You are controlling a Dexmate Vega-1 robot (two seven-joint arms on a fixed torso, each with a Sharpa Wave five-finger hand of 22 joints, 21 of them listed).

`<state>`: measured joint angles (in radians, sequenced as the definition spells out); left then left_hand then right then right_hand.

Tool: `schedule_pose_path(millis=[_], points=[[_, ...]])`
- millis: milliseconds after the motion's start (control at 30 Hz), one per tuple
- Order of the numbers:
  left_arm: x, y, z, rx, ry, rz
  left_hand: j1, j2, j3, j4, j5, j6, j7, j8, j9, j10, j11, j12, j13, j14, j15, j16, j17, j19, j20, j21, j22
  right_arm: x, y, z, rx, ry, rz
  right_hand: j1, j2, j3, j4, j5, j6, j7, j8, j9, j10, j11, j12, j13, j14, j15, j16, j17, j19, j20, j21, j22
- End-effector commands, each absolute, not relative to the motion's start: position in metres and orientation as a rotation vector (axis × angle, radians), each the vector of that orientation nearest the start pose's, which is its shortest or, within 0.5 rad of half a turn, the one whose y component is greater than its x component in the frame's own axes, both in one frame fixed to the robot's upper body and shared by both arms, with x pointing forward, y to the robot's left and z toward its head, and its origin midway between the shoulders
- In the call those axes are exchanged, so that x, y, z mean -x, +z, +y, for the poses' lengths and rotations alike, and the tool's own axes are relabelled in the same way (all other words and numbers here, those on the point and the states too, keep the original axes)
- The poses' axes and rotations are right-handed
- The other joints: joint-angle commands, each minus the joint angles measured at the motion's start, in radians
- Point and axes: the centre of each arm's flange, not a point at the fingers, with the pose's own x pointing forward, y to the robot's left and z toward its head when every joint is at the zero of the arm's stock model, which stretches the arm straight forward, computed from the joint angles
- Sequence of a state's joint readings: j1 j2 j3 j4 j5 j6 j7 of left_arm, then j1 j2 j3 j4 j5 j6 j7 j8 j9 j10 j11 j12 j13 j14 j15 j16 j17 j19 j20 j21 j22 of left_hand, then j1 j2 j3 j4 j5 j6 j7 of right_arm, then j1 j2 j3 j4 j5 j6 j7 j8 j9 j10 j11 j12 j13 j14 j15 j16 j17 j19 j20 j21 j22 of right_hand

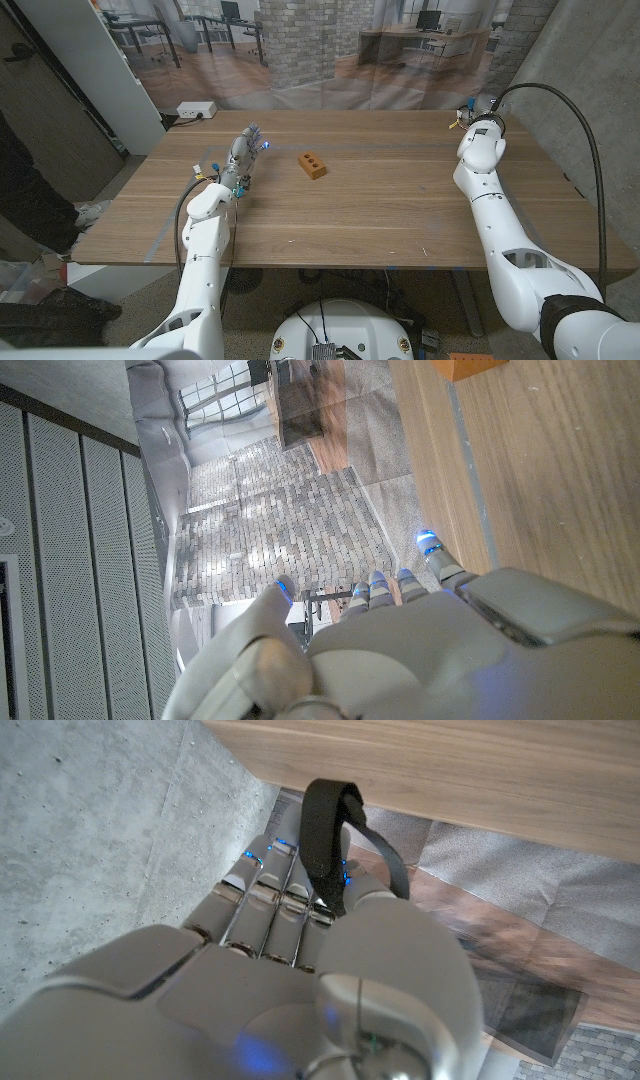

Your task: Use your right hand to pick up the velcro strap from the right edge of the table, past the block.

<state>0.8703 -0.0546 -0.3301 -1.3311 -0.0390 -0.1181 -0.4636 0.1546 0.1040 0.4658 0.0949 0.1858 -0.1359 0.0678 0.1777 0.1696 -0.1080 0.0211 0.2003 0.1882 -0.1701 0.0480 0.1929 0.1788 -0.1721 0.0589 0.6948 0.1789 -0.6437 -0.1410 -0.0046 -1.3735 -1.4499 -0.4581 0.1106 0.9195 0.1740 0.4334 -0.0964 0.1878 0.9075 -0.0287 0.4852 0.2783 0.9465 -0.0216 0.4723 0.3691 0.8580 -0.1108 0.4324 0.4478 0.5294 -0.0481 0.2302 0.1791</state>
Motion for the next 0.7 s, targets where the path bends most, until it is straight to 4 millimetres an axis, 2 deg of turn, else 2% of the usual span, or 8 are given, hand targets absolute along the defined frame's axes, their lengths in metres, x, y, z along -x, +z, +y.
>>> schedule_pose_path(millis=[33,700], points=[[-0.643,-0.037,0.318,0.081,-0.168,-0.608,-0.012,-0.002,0.000,-0.001,0.008,-0.004,0.002,0.004,0.003,-0.007,0.004,0.004,0.003,-0.023,0.002,0.001,0.002,-0.023,0.005,-0.003,0.005,-0.632,0.115,-0.360,1.328,-0.829,-0.185,0.017,0.007,0.004,0.005,-0.002,0.012,-0.016,0.006,0.001,0.004,-0.004,0.004,0.006,0.009,-0.100,-0.003,0.003,-0.007,-0.086,-0.001,0.005],[-0.643,-0.040,0.325,0.074,-0.181,-0.595,-0.013,-0.002,0.000,-0.002,0.008,-0.004,0.001,0.004,0.003,-0.007,0.003,0.004,0.003,-0.022,0.001,0.001,0.002,-0.022,0.005,-0.007,0.005,-0.616,0.127,-0.339,1.365,-0.875,-0.294,0.019,0.005,0.001,0.008,-0.003,0.011,-0.021,0.012,-0.003,0.005,-0.009,0.006,0.006,0.013,-0.102,-0.014,0.006,-0.014,-0.092,-0.003,0.005]])
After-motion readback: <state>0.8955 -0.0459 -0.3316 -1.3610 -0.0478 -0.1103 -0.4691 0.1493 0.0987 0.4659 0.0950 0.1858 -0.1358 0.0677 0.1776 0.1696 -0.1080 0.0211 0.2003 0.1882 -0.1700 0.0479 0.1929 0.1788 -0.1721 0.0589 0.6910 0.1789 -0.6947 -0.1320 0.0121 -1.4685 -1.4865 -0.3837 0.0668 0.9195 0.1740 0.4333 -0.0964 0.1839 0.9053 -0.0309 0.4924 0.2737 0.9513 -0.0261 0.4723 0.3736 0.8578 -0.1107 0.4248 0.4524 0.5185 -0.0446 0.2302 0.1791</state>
